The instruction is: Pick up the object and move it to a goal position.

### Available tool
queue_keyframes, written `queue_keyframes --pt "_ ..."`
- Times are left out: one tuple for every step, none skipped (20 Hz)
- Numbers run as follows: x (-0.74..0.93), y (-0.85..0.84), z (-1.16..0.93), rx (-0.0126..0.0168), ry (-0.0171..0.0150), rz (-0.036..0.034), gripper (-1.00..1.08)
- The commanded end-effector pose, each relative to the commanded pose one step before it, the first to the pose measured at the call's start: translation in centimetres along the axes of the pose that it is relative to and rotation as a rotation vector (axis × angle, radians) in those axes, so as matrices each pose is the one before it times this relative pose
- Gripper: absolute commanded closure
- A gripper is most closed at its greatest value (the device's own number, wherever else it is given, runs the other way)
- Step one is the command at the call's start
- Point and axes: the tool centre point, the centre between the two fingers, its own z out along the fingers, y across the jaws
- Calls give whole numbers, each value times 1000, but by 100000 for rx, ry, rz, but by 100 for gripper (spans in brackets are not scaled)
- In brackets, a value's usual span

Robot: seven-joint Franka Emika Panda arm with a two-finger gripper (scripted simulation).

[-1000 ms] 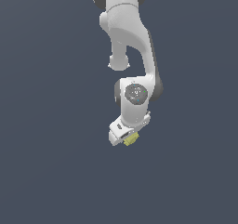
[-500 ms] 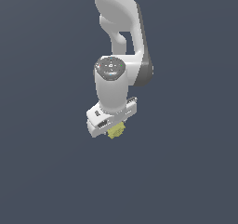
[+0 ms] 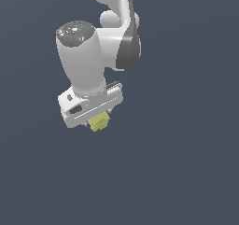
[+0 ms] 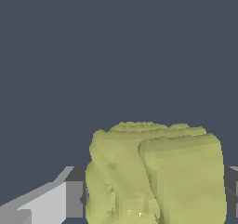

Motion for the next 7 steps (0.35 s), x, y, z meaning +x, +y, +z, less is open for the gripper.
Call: queue_keyframes --pt "-391 679 -1012 119 -132 -120 108" --pt "-89 199 -267 0 0 0 108" --pt "-62 161 -206 0 0 0 108" --pt "-43 129 -146 -30 -29 26 108" --pt "-18 84 -93 0 0 0 108" --pt "-5 47 -47 0 0 0 108" --pt "-1 15 -14 0 0 0 108"
